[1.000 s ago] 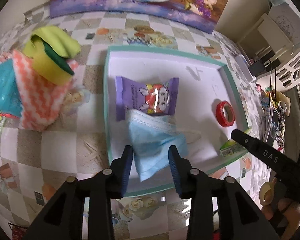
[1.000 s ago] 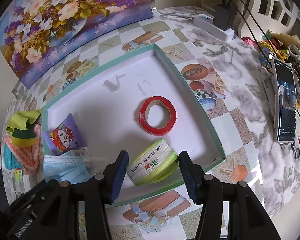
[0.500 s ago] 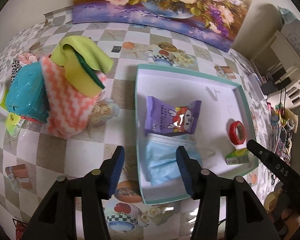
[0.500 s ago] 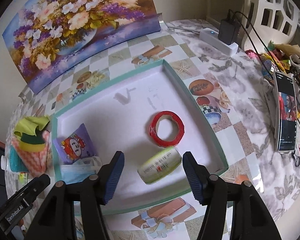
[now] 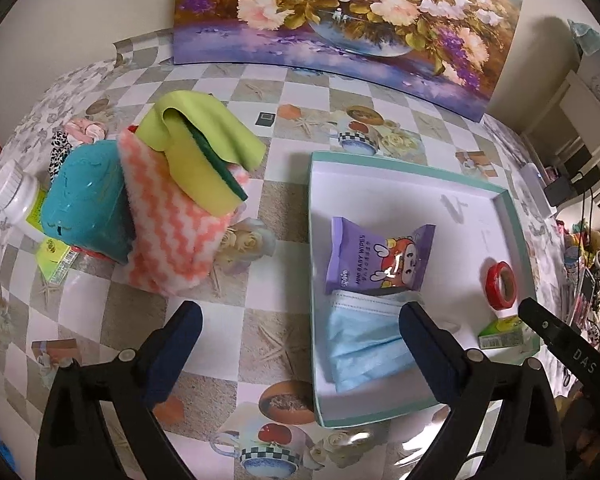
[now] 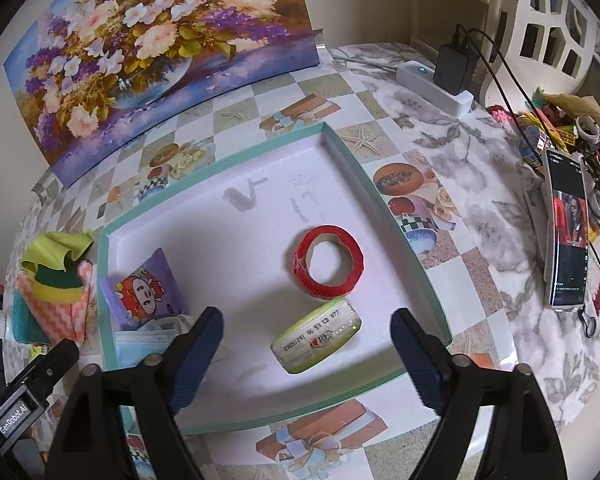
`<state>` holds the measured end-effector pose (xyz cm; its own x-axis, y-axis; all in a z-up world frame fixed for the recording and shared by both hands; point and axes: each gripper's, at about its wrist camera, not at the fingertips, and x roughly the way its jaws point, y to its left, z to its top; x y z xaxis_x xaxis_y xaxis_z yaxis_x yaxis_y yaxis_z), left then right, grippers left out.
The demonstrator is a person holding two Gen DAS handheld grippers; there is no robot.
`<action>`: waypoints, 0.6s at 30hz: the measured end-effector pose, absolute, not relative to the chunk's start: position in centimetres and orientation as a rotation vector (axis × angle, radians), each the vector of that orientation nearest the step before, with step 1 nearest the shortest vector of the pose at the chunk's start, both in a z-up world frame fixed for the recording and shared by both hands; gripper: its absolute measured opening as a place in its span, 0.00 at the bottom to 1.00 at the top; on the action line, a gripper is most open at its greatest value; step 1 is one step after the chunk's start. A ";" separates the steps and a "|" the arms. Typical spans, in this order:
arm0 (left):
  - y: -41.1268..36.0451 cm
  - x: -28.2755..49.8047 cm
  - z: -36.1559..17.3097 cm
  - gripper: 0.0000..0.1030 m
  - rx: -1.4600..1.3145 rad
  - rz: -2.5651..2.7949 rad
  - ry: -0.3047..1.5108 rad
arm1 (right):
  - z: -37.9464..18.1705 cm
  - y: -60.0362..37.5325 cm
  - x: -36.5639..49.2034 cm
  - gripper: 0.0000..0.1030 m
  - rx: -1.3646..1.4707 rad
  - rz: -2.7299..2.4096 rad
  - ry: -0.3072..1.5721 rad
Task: Organize soft objects
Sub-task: 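Release the mask into the tray with the left tool while the right tool releases the tissue pack, then lift both open tools away from the tray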
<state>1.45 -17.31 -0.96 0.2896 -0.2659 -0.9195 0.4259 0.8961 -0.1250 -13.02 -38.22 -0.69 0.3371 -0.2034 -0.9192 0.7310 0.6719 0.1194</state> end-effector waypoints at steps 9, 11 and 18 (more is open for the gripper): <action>-17.2 1.6 -1.1 0.96 0.160 -0.453 1.195 | -1.0 -38.4 -13.2 1.00 0.563 -0.681 1.078; -17.1 1.7 -1.3 0.96 0.157 -0.449 1.203 | -1.1 -38.7 -13.4 1.00 0.562 -0.702 1.085; -16.7 1.9 -1.1 0.96 0.143 -0.440 1.204 | -0.7 -40.0 -14.8 1.00 0.592 -0.786 1.053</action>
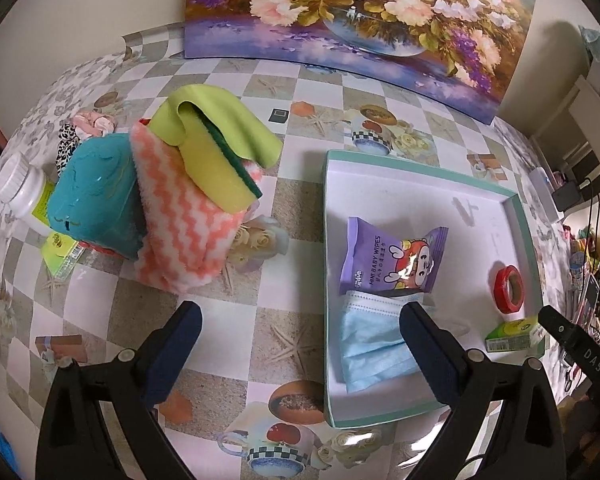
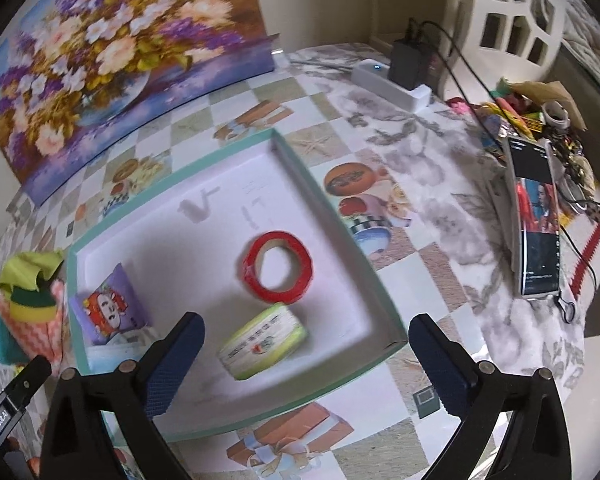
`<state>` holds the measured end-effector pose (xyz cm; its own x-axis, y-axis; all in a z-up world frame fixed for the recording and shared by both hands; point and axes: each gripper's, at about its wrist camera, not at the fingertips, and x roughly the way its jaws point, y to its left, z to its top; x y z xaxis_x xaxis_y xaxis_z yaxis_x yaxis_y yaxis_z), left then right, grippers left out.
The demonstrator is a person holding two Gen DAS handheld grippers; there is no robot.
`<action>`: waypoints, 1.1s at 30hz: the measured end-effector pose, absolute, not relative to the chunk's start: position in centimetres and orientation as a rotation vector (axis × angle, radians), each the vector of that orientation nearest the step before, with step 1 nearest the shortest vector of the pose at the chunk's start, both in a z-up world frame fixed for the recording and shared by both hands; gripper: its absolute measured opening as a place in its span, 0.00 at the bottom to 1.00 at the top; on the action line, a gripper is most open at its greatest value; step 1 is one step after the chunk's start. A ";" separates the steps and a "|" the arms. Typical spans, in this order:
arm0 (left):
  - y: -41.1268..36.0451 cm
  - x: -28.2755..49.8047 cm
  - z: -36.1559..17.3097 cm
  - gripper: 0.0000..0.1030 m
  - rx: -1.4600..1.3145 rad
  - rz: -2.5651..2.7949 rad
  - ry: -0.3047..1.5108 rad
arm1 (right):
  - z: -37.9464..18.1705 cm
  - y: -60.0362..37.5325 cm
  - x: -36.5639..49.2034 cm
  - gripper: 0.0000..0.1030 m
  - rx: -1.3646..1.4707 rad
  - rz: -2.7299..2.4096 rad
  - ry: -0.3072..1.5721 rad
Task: Organize soft objects
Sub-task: 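Lift both open tools away from the tray, then move both open tools over the pile of soft items beside the tray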
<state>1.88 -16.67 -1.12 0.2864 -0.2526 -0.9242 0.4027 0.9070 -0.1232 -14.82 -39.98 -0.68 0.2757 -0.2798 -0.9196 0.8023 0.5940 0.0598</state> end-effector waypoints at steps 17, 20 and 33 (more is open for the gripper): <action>-14.2 3.1 2.1 0.96 0.184 -0.413 1.117 | 2.8 -39.3 -16.2 1.00 0.529 -0.866 0.915; -13.1 3.7 3.0 0.96 0.192 -0.405 1.094 | 3.7 -38.2 -15.4 1.00 0.520 -0.810 0.863; -3.1 9.0 3.7 0.96 0.130 -0.233 1.102 | 4.2 -30.9 -8.8 1.00 0.475 -0.542 0.857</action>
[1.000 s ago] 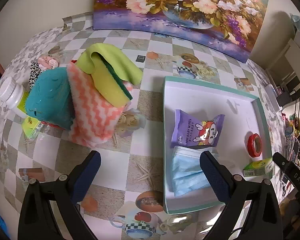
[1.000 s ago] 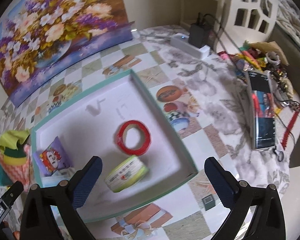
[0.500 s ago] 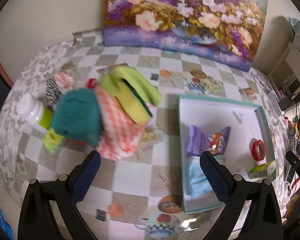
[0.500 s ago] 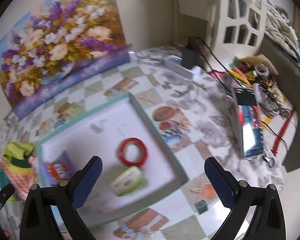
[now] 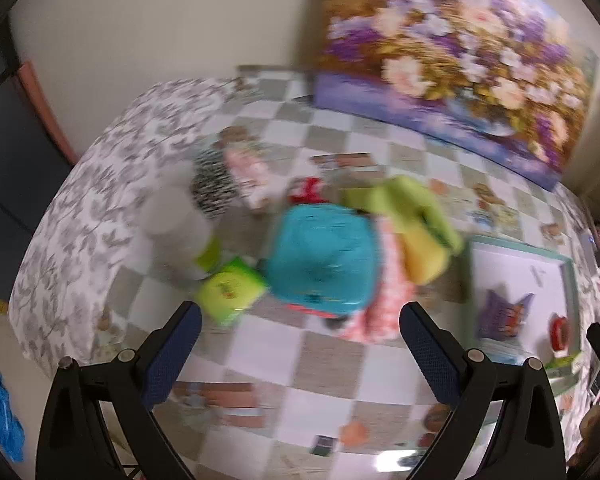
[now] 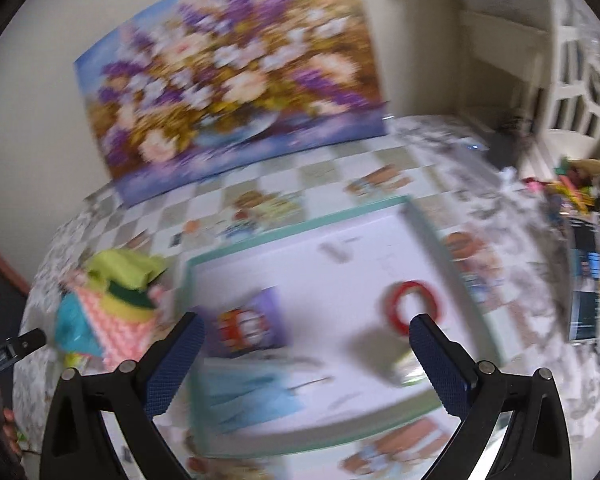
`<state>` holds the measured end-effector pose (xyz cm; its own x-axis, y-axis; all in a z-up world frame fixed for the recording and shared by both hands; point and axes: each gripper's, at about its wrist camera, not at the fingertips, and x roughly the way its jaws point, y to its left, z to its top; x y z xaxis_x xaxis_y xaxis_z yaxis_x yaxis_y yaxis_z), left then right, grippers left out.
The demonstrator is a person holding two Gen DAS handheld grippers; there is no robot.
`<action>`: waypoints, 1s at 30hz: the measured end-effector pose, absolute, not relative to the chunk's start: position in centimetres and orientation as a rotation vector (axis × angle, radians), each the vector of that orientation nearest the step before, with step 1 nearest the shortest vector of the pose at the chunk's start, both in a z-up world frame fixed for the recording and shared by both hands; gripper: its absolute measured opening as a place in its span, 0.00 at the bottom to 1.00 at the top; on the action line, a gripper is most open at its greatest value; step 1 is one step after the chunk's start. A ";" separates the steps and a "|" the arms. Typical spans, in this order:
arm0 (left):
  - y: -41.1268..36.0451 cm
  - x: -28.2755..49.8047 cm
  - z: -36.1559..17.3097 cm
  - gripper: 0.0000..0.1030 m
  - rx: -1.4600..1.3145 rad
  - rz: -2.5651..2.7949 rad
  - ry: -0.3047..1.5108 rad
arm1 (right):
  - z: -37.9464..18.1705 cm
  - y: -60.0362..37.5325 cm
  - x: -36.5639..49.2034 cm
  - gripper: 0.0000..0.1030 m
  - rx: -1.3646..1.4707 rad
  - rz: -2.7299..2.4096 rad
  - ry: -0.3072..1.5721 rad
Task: Organize soft objects
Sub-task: 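Move both open tools over the pile of soft items beside the tray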
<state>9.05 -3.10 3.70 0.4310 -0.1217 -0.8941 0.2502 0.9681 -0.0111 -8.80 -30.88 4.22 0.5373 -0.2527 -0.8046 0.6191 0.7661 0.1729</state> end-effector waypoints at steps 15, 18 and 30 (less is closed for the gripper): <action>4.7 13.4 -1.3 0.96 -0.020 -0.115 1.210 | 2.0 -20.9 -0.6 1.00 0.395 -0.215 0.927; 5.3 14.0 -1.9 0.96 -0.055 -0.112 1.203 | 1.1 -19.9 0.0 1.00 0.402 -0.181 0.951; 5.5 15.8 -5.5 0.96 -0.019 -0.108 1.277 | -1.2 -18.1 2.3 1.00 0.330 -0.157 0.999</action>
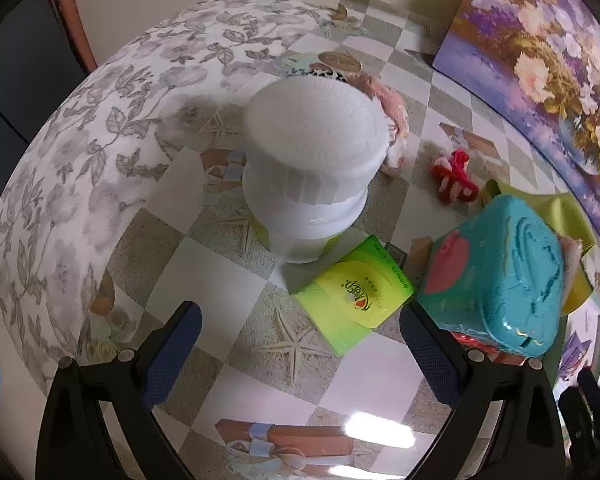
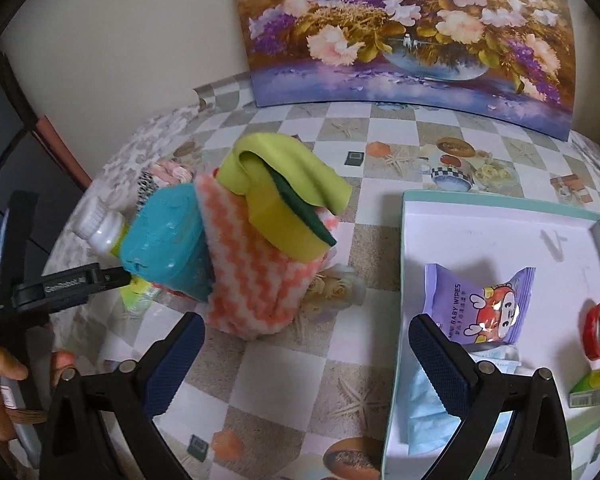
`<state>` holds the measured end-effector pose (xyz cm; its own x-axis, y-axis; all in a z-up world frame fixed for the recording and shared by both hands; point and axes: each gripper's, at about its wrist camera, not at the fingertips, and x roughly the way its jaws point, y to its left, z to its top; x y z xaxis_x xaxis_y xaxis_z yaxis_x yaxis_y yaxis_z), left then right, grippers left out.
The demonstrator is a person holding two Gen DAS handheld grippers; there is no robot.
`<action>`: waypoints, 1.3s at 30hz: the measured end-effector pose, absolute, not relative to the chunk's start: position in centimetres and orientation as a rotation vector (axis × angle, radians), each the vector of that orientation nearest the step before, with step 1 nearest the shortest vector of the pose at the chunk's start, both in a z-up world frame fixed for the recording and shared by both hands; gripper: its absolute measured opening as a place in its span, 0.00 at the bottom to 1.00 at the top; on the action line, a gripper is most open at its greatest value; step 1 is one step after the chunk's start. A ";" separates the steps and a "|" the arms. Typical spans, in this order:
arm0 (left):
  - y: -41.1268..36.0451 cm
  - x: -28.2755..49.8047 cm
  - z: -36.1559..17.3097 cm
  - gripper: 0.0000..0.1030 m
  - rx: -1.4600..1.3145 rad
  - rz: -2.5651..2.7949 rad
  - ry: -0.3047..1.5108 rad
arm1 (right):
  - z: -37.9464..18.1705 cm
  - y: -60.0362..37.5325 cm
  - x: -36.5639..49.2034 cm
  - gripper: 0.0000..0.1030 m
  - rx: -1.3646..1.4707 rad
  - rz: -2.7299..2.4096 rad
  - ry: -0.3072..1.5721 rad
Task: Organize soft objects
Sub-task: 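Move both open tools over the pile of soft items beside the tray, then grasp the green-yellow tissue packet with the left tool while the right tool grasps the pink-white striped cloth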
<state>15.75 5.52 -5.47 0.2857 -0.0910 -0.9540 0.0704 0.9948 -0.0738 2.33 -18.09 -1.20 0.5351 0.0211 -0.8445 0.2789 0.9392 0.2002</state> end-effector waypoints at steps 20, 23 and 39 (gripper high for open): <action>3.1 17.4 -7.7 0.96 0.108 -0.185 1.333 | -5.1 -15.6 6.4 1.00 0.246 -0.093 1.098; 3.1 17.9 -8.3 0.96 0.124 -0.182 1.341 | -5.5 -15.6 7.1 1.00 0.251 -0.091 1.099; 2.7 18.8 -9.1 0.96 0.109 -0.209 1.369 | -6.5 -14.1 8.3 0.76 0.187 -0.048 1.122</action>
